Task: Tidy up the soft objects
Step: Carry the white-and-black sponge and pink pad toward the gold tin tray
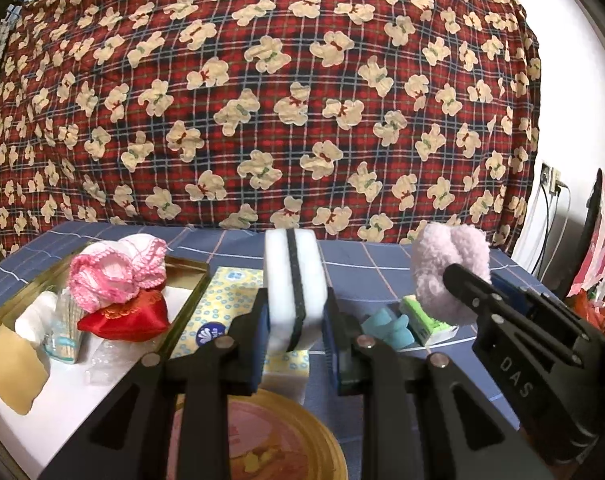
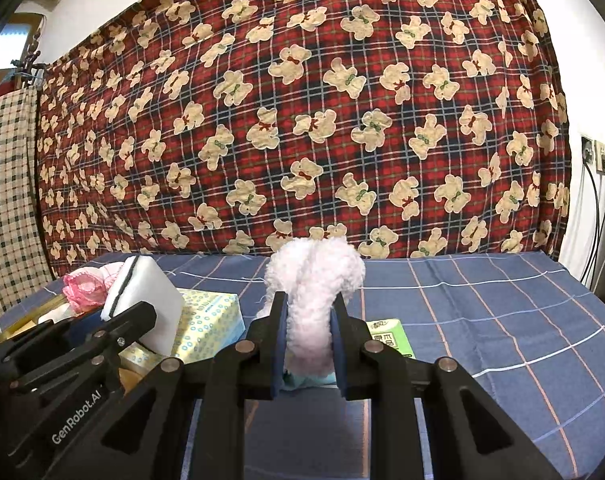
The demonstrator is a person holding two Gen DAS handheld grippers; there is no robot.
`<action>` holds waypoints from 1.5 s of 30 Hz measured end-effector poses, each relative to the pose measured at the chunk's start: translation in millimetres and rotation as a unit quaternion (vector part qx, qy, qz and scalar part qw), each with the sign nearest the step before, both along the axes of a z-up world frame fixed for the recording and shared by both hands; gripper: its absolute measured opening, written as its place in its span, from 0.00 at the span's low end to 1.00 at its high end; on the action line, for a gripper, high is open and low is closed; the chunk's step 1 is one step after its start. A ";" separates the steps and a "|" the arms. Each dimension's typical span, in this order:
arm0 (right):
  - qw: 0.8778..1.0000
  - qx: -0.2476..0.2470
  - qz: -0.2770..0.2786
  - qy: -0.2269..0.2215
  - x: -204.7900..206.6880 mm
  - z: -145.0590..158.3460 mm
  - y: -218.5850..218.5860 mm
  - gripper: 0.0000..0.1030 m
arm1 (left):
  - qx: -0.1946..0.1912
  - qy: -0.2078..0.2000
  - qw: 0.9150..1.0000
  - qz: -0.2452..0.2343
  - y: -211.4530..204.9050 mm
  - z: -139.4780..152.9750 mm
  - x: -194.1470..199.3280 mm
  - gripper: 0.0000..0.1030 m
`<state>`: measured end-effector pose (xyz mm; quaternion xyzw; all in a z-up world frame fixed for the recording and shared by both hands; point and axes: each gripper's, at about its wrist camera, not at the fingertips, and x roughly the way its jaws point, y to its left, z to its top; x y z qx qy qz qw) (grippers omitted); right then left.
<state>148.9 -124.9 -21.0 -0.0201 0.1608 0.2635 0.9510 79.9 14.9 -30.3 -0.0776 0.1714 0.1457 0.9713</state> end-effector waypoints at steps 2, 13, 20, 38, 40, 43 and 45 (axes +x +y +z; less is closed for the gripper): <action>1.000 0.001 0.001 0.000 -0.5 0.1 1.0 0.22 | 0.002 -0.003 1.000 0.002 0.0 0.6 -1.5 0.22; 1.000 -0.002 0.017 -0.003 -9.5 0.2 15.8 0.22 | 0.003 -0.011 1.000 0.019 5.6 2.2 -6.0 0.22; 1.000 -0.001 0.025 -0.001 -12.4 -0.4 22.2 0.22 | -0.001 -0.012 0.999 0.040 13.4 2.7 -9.4 0.22; 0.999 0.006 0.039 0.012 -12.9 -1.7 32.3 0.23 | -0.004 -0.019 0.998 0.063 22.1 2.9 -17.6 0.22; 0.999 0.004 0.041 0.012 -13.7 -2.1 35.6 0.23 | -0.006 -0.018 0.997 0.068 24.9 2.4 -19.0 0.22; 0.999 0.000 0.043 0.008 -16.5 -2.2 40.8 0.23 | -0.008 -0.018 0.997 0.079 28.6 2.0 -20.8 0.22; 0.999 -0.001 0.044 0.006 -17.9 -2.0 42.5 0.23 | -0.008 -0.019 0.996 0.081 29.0 2.0 -21.7 0.22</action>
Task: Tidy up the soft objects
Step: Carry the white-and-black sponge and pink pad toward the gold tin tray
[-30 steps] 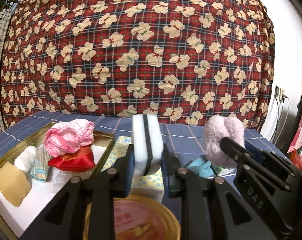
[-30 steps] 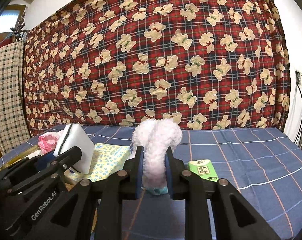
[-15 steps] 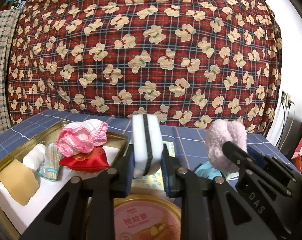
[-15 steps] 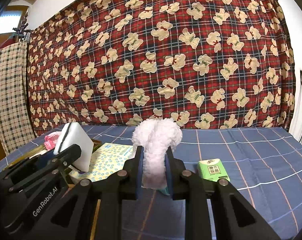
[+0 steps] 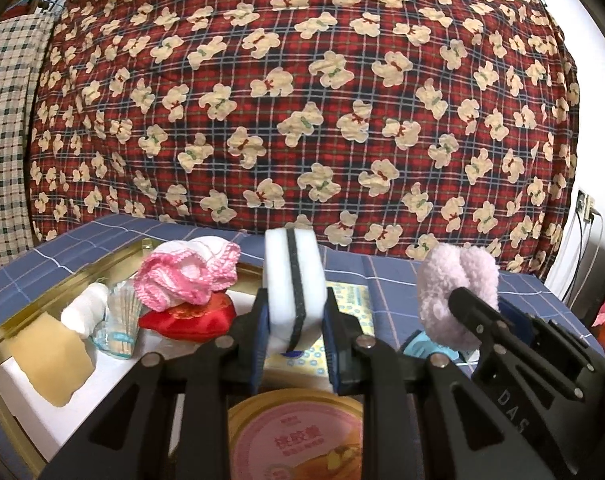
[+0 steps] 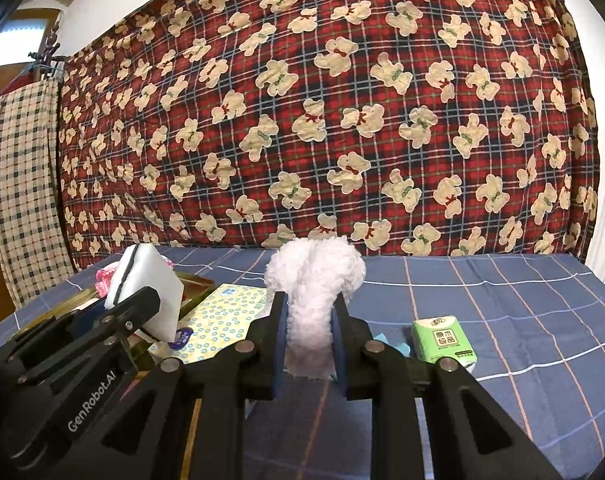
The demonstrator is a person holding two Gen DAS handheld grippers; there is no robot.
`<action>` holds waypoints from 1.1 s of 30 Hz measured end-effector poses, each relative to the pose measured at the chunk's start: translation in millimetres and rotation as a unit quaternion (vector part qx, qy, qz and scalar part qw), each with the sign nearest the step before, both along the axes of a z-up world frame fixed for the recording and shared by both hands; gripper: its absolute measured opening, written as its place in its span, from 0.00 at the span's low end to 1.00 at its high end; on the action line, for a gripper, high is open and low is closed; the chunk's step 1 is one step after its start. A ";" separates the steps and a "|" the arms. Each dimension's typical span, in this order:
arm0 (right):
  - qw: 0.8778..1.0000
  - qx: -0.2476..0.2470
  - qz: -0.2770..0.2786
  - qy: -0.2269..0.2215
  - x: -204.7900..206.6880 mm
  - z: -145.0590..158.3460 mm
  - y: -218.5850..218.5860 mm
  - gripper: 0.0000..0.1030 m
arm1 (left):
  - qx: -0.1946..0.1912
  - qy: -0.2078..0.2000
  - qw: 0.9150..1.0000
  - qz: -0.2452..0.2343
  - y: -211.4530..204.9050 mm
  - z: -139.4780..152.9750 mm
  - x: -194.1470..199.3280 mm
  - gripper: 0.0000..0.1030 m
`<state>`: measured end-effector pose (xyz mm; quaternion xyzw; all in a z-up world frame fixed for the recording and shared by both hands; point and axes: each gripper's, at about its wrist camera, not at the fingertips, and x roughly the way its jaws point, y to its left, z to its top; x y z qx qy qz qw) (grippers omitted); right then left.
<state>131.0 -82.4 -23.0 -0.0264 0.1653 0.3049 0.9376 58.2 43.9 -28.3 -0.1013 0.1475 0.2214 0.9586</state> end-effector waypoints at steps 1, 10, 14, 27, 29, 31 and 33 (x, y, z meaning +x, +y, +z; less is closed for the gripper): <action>1.000 0.000 0.001 -0.001 -0.8 0.0 0.6 0.23 | -0.001 -0.001 1.000 0.001 0.8 -0.1 -0.9 0.22; 1.000 -0.002 0.003 -0.002 -2.7 0.1 6.0 0.23 | 0.000 -0.003 1.000 0.013 5.4 0.1 -5.4 0.22; 1.000 -0.004 0.008 -0.005 -5.6 -0.1 11.9 0.23 | 0.001 -0.006 1.000 0.014 7.8 0.2 -9.3 0.22; 1.000 -0.001 0.008 -0.010 -8.8 0.5 15.7 0.23 | -0.008 -0.014 1.000 0.014 13.1 1.6 -16.5 0.22; 1.000 0.000 0.007 -0.011 -9.5 0.8 16.0 0.23 | -0.007 -0.018 1.000 0.015 13.4 2.1 -18.0 0.22; 1.000 0.002 0.007 -0.013 -11.6 1.8 16.2 0.23 | -0.007 -0.019 1.000 0.012 13.2 2.2 -19.1 0.22; 1.000 0.004 0.006 -0.015 -12.4 2.7 15.1 0.23 | -0.007 -0.024 1.000 0.008 13.1 2.8 -21.3 0.22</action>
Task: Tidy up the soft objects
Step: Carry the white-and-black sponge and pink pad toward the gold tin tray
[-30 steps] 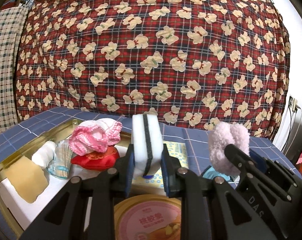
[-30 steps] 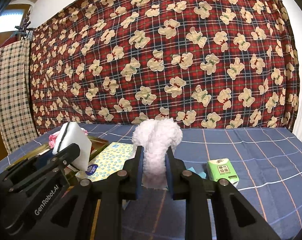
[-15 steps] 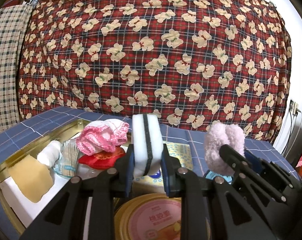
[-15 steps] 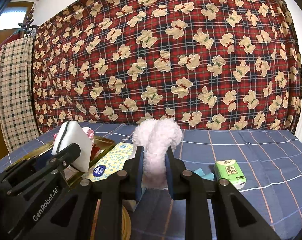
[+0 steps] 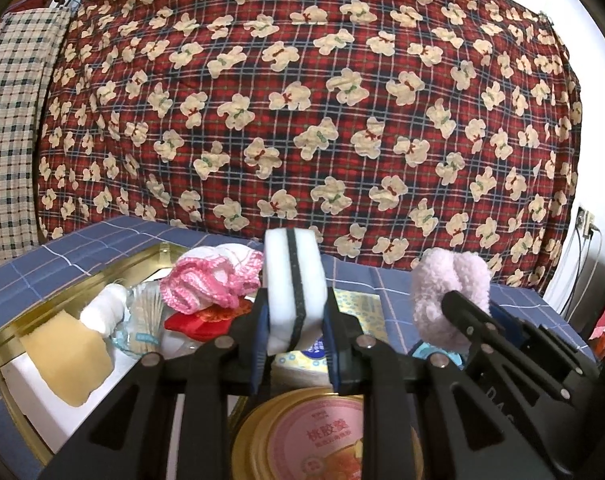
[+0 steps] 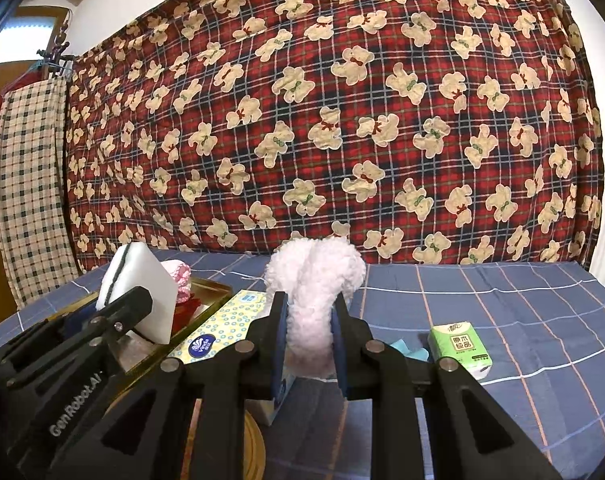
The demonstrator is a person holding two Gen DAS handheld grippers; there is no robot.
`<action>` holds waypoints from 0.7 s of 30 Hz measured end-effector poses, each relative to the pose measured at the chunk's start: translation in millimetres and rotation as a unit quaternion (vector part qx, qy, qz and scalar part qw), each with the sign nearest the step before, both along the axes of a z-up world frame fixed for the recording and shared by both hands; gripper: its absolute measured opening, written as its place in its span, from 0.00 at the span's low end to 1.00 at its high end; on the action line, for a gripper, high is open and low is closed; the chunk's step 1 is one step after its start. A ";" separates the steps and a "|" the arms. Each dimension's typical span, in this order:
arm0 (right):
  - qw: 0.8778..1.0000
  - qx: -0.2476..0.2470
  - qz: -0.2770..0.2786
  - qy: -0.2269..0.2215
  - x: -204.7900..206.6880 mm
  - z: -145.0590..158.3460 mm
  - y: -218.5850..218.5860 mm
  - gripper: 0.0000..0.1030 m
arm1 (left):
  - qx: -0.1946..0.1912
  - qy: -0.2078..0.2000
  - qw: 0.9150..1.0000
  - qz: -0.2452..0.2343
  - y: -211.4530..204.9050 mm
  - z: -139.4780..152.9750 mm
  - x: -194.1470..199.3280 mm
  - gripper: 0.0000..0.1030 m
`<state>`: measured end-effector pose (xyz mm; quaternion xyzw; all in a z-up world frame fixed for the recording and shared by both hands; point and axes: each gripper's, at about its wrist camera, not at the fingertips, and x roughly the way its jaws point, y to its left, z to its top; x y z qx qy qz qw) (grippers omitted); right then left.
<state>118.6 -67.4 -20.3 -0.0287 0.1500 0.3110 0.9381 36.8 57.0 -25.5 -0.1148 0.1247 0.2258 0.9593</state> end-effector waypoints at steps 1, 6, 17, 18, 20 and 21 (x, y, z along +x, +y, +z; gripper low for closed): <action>1.000 0.002 0.000 0.000 0.3 0.3 -1.1 0.23 | -0.002 -0.003 1.000 -0.002 0.8 0.1 -1.7 0.22; 1.000 0.010 0.007 0.001 1.0 1.1 -1.7 0.23 | -0.005 -0.018 1.000 -0.014 4.1 5.4 -11.5 0.22; 0.995 0.041 0.083 0.031 -20.4 19.7 29.7 0.23 | -0.026 -0.010 0.999 -0.022 38.7 30.2 -44.6 0.22; 0.994 0.041 0.092 0.030 -25.9 22.9 34.2 0.23 | -0.025 -0.008 0.999 -0.019 42.8 32.7 -48.9 0.22; 0.992 0.043 0.118 0.032 -38.9 29.1 44.9 0.23 | -0.030 -0.007 0.999 -0.010 54.0 37.9 -60.6 0.22; 0.991 0.042 0.125 0.034 -43.6 30.2 48.5 0.23 | -0.029 -0.005 1.000 -0.006 58.3 39.1 -65.7 0.22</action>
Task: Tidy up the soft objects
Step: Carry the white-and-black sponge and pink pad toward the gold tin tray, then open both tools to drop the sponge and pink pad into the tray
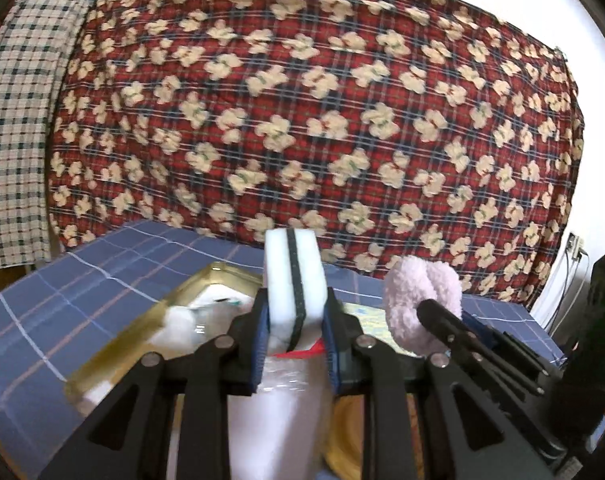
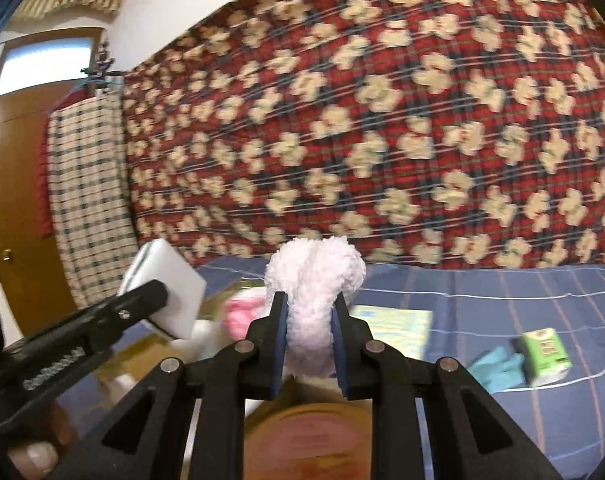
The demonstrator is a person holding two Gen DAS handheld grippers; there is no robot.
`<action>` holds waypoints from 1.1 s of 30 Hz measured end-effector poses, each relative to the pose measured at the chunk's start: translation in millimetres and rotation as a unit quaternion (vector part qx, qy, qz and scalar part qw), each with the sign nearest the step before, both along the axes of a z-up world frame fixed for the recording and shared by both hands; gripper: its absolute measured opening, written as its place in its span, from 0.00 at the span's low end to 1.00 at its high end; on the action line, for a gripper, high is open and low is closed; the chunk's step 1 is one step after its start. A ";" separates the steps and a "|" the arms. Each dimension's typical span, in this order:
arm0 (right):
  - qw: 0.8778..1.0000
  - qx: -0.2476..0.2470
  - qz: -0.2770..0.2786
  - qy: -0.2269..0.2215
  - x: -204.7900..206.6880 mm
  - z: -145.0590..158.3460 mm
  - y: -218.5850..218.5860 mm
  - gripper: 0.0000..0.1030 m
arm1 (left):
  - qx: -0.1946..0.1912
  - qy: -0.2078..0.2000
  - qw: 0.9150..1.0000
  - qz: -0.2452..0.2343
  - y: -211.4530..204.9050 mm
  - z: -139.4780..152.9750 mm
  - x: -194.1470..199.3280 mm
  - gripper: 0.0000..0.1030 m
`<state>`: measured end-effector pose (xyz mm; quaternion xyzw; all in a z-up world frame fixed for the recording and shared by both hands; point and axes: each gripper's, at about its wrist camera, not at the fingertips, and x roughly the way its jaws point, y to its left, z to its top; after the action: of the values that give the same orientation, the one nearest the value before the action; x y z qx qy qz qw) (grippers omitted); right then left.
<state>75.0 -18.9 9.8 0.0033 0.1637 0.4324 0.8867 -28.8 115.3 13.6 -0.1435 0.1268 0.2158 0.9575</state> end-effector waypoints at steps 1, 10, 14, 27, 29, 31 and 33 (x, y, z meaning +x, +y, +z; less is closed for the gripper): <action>1.000 -0.001 0.009 0.003 -4.5 1.2 5.1 0.23 | 0.002 0.003 1.000 0.004 3.9 0.8 -4.9 0.22; 0.996 -0.036 0.066 0.038 -29.6 -11.0 47.6 0.23 | -0.015 0.044 0.998 0.032 40.0 -15.4 -29.9 0.23; 0.995 -0.053 0.078 0.040 -34.8 -18.9 59.2 0.23 | -0.017 0.052 0.998 0.038 48.5 -20.9 -36.3 0.23; 0.991 -0.062 0.108 0.055 -40.1 -29.5 70.0 0.35 | -0.008 0.059 0.997 0.049 50.9 -24.4 -42.5 0.34; 0.991 -0.058 0.109 0.058 -39.1 -30.6 68.3 0.45 | 0.000 0.060 0.996 0.059 50.1 -24.6 -46.0 0.44; 0.991 -0.053 0.102 0.062 -36.1 -31.0 65.1 0.57 | 0.005 0.054 0.996 0.069 51.2 -22.8 -51.3 0.59; 0.993 -0.042 0.094 0.063 -33.3 -30.1 59.3 0.64 | 0.002 0.048 0.996 0.073 52.7 -21.0 -53.8 0.69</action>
<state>41.7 40.4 -20.3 -0.0221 0.2373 0.5057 0.8291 -82.6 168.0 -7.4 -0.1396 0.1615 0.2920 0.9323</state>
